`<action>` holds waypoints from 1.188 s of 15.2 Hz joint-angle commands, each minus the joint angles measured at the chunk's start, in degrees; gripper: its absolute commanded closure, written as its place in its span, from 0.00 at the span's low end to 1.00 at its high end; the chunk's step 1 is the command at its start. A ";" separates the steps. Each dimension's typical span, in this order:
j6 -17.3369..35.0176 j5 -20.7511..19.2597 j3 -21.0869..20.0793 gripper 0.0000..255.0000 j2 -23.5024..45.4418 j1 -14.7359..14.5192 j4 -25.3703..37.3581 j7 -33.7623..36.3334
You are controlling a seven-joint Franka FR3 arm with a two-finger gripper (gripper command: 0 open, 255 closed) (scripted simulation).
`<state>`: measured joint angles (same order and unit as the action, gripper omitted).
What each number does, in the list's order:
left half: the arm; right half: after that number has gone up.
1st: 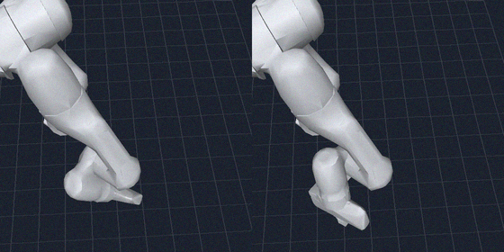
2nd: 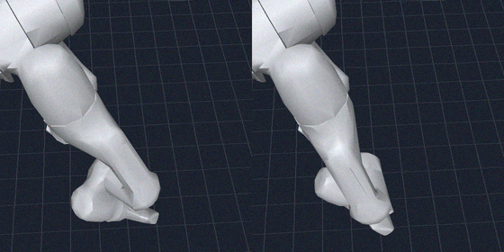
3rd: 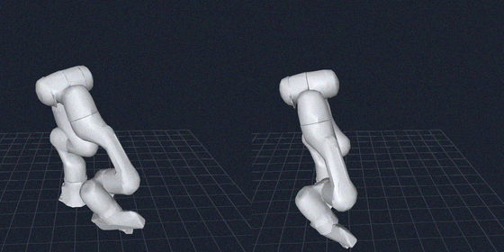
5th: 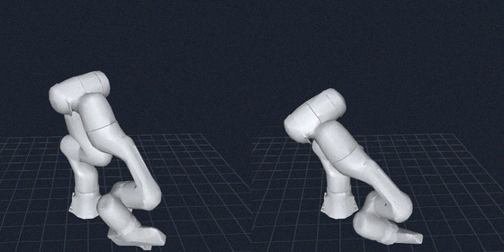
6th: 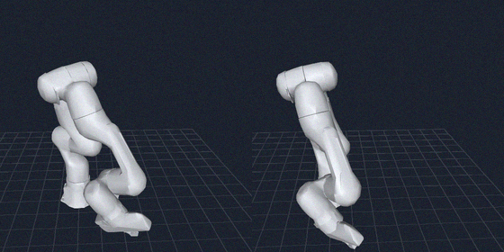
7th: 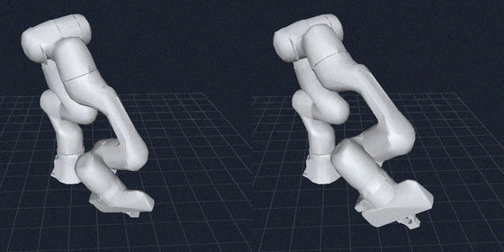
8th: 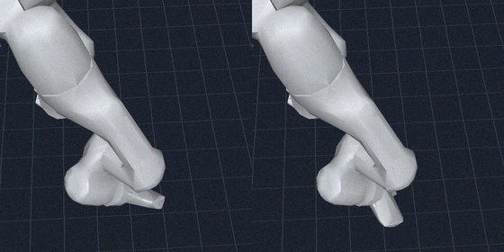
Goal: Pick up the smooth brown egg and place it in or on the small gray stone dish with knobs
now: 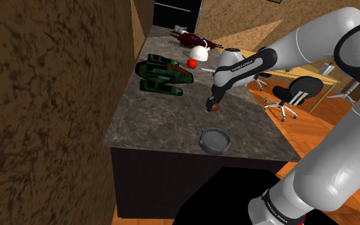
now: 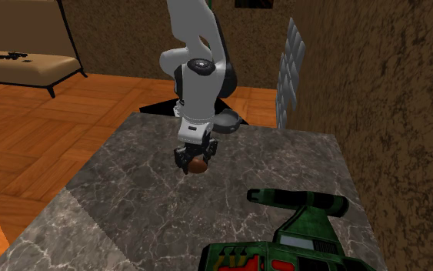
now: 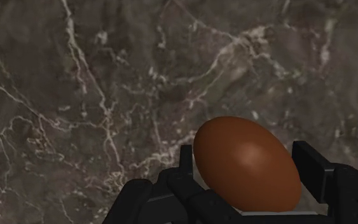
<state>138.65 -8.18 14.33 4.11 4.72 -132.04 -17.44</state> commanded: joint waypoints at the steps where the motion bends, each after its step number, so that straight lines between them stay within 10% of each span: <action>1: 0.00 0.01 -0.01 1.00 0.01 -0.01 -0.01 0.00; 18: -10.77 -0.74 -0.23 1.00 -6.58 -0.31 4.28 -0.25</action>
<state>128.68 -8.91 14.09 -2.11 4.40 -128.18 -17.57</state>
